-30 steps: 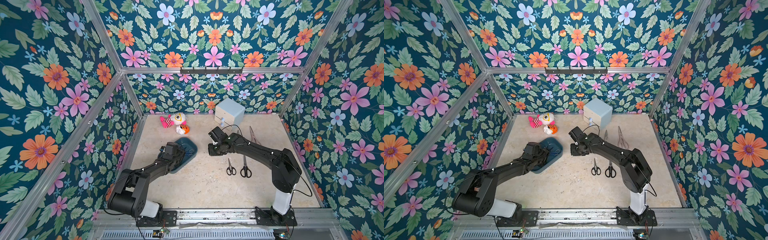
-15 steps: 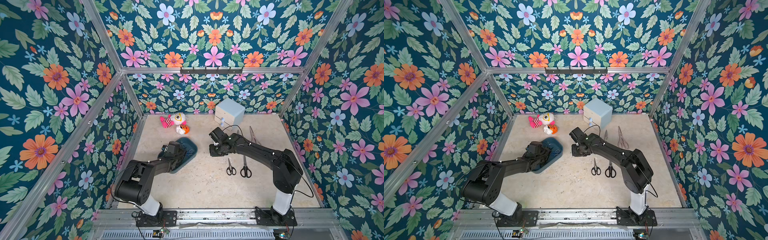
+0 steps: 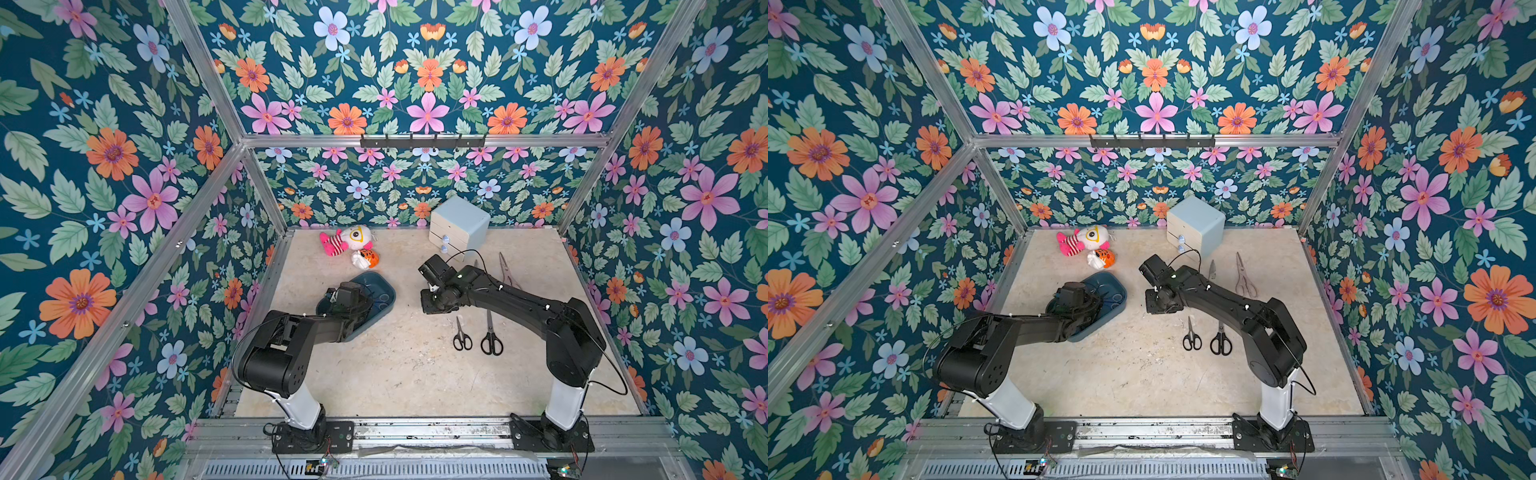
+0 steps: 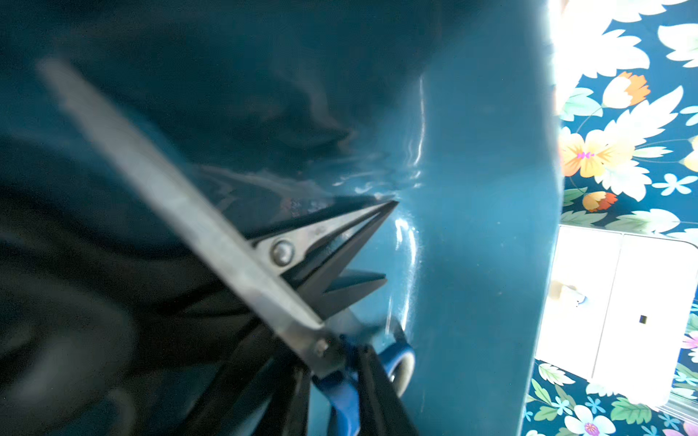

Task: Take the scissors out of the storage box
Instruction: Pick up the scissors from the storage box.

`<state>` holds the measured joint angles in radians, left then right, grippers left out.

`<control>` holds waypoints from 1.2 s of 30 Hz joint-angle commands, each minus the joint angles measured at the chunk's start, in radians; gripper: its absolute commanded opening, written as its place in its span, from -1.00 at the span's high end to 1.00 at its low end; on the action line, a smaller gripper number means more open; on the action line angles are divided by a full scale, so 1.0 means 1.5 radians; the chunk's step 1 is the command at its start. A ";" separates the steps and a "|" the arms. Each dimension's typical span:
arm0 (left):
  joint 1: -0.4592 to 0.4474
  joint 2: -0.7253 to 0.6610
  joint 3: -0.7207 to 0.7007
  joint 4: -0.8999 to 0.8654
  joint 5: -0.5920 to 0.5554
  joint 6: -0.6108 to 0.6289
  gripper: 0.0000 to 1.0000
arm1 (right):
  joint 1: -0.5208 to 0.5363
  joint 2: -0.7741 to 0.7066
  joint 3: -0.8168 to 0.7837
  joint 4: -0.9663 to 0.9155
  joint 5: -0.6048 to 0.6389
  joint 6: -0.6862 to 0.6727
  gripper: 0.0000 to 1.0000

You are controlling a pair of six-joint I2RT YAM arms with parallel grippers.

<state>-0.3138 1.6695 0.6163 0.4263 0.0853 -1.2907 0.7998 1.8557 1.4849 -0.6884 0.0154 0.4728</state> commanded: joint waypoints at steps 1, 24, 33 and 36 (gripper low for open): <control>0.001 -0.003 -0.005 -0.015 -0.004 0.019 0.67 | 0.001 -0.005 0.004 -0.013 0.012 -0.010 0.39; 0.001 -0.091 -0.042 -0.033 -0.005 0.018 1.00 | 0.001 0.013 0.032 -0.020 0.002 -0.022 0.41; 0.004 -0.161 -0.053 -0.064 -0.036 0.032 1.00 | 0.000 0.001 0.028 -0.018 0.004 -0.022 0.41; 0.019 -0.214 -0.061 -0.088 -0.056 0.036 1.00 | 0.001 -0.004 0.028 -0.014 0.001 -0.024 0.41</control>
<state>-0.2985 1.3937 0.5312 0.3347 0.0502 -1.2564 0.8001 1.8626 1.5261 -0.7063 0.0223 0.4500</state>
